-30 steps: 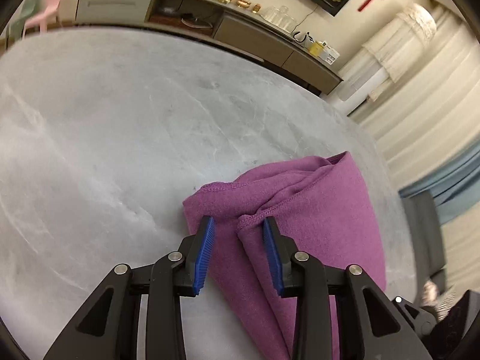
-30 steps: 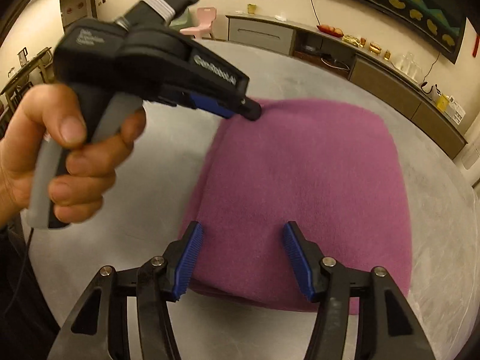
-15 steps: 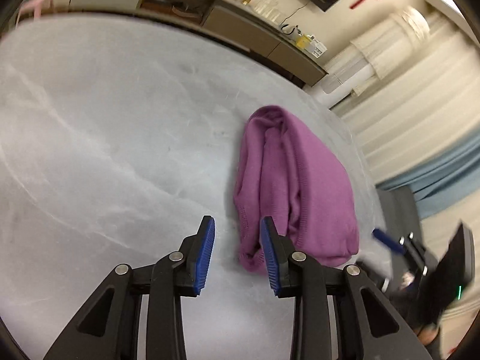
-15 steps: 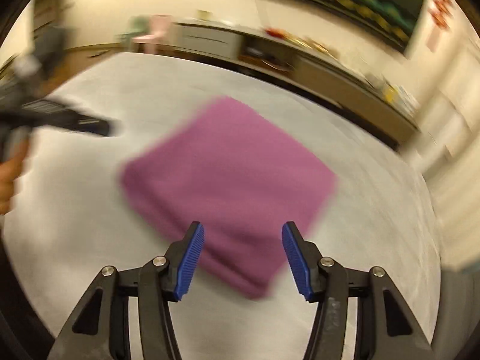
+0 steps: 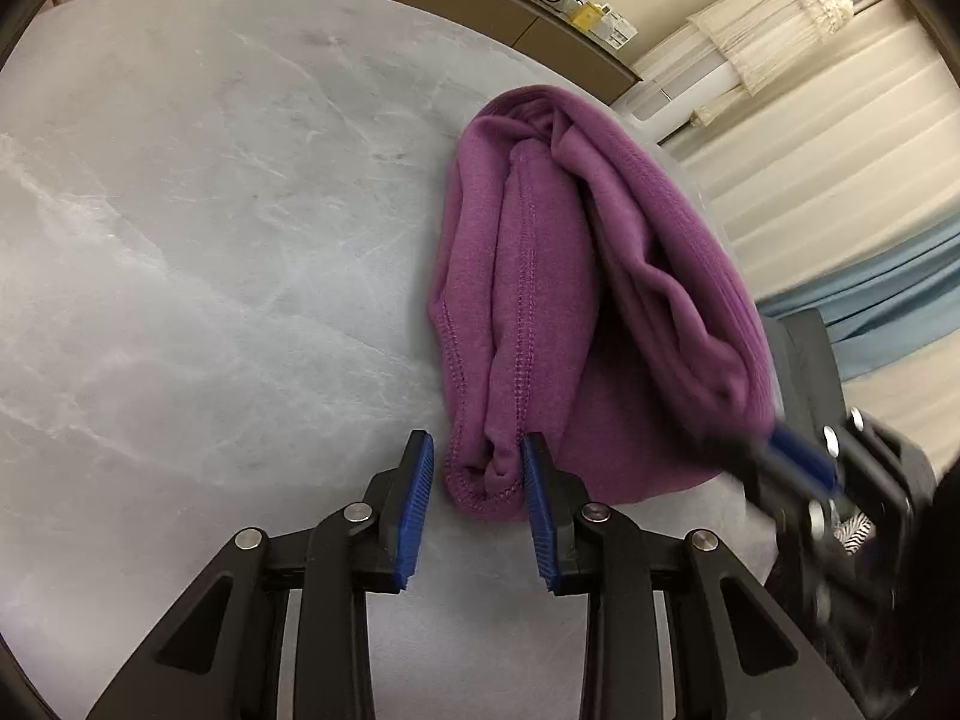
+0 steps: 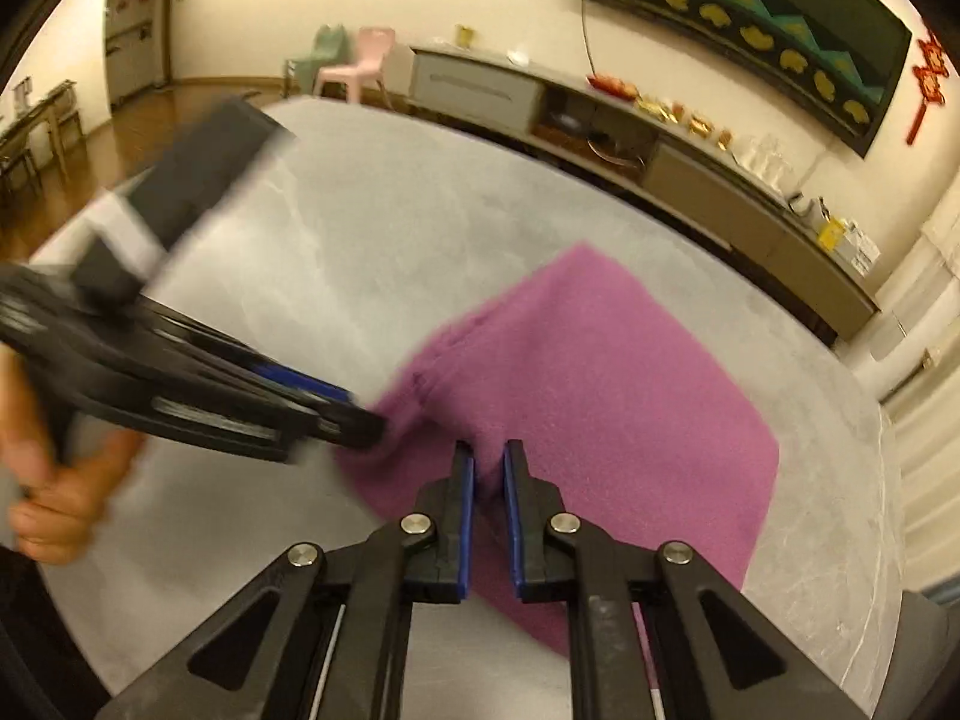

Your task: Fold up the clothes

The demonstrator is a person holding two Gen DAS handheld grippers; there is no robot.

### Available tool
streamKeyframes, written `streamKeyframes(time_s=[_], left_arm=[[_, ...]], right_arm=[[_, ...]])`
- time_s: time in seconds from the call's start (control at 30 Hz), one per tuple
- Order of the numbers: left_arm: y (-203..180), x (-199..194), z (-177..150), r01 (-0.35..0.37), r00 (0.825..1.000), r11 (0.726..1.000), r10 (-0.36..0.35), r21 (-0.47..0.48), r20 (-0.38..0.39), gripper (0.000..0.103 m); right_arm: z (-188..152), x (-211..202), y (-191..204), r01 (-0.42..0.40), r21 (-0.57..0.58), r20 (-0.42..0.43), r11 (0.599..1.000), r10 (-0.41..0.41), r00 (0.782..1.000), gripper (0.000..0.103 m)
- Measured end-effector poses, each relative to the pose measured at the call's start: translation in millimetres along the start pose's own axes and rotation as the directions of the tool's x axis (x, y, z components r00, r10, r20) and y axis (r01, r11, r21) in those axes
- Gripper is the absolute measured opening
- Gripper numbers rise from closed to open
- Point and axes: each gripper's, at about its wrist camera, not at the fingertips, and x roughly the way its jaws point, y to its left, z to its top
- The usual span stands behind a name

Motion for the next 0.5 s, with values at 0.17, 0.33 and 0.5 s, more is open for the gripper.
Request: streamKeyframes(time_s=[0.17, 0.33, 0.5], left_arm=[[8.9, -11.9, 2.0, 0.01, 1.0, 1.0, -0.01, -0.025, -0.001, 0.028], [13.6, -62.7, 9.7, 0.027, 0.989, 1.0, -0.026, -0.008, 0.147, 0.026], [-33.8, -67.6, 9.1, 0.175, 0.966, 0.978, -0.193, 0.118, 0.173, 0.026]], right_arm=[[-26.9, 40.3, 27.8, 0.008, -0.083, -0.082, 0.997, -0.015, 0.996, 0.01], [-29.5, 44.0, 8.7, -0.008, -0.081, -0.031, 0.997, 0.006, 0.999, 0.011], [-51.2, 0.6, -39.6, -0.04, 0.053, 0.063, 0.998, 0.036, 0.997, 0.027]])
